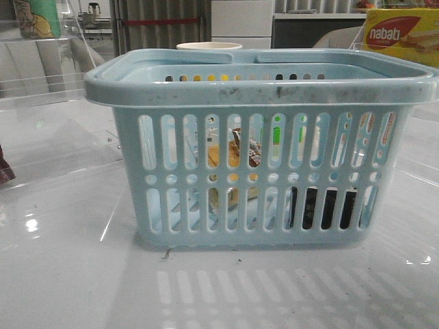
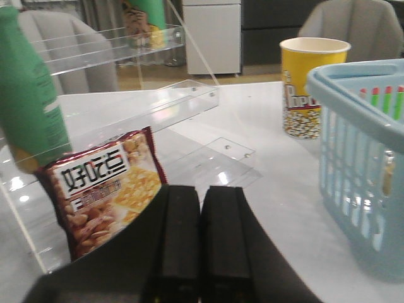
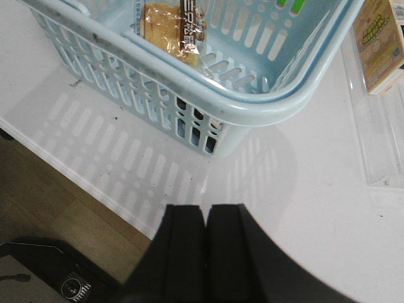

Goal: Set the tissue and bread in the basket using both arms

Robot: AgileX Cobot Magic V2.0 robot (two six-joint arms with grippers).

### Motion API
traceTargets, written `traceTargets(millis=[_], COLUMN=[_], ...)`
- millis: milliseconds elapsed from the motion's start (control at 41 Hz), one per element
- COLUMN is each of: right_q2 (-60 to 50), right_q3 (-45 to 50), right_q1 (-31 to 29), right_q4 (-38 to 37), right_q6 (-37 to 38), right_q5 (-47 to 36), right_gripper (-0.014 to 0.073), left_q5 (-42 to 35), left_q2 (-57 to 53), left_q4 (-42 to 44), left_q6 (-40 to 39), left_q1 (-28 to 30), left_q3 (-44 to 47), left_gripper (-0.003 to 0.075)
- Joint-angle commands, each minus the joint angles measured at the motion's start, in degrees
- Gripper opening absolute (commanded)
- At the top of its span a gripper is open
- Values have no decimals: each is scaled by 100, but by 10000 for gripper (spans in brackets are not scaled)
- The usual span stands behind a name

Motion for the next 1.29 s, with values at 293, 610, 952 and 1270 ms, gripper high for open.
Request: traceTargets(millis=[293, 610, 952, 1270], right_q2=[6, 6, 6, 6], right_q3=[-153, -153, -153, -153], right_q1=[-5, -5, -5, -5], right_q4=[-54, -54, -54, -54], right_q6=[-53, -53, -53, -53], right_q5=[-323, -323, -323, -323], right_gripper=[57, 57, 57, 57], left_q5=[-1405, -1396, -1396, -1396], left_q2=[-755, -755, -755, -755], left_q4=[-279, -279, -279, -279], left_q6=[-31, -31, -31, -31], left_q1=[732, 573, 573, 573], left_q3=[893, 893, 893, 893], left_gripper=[91, 90, 90, 90])
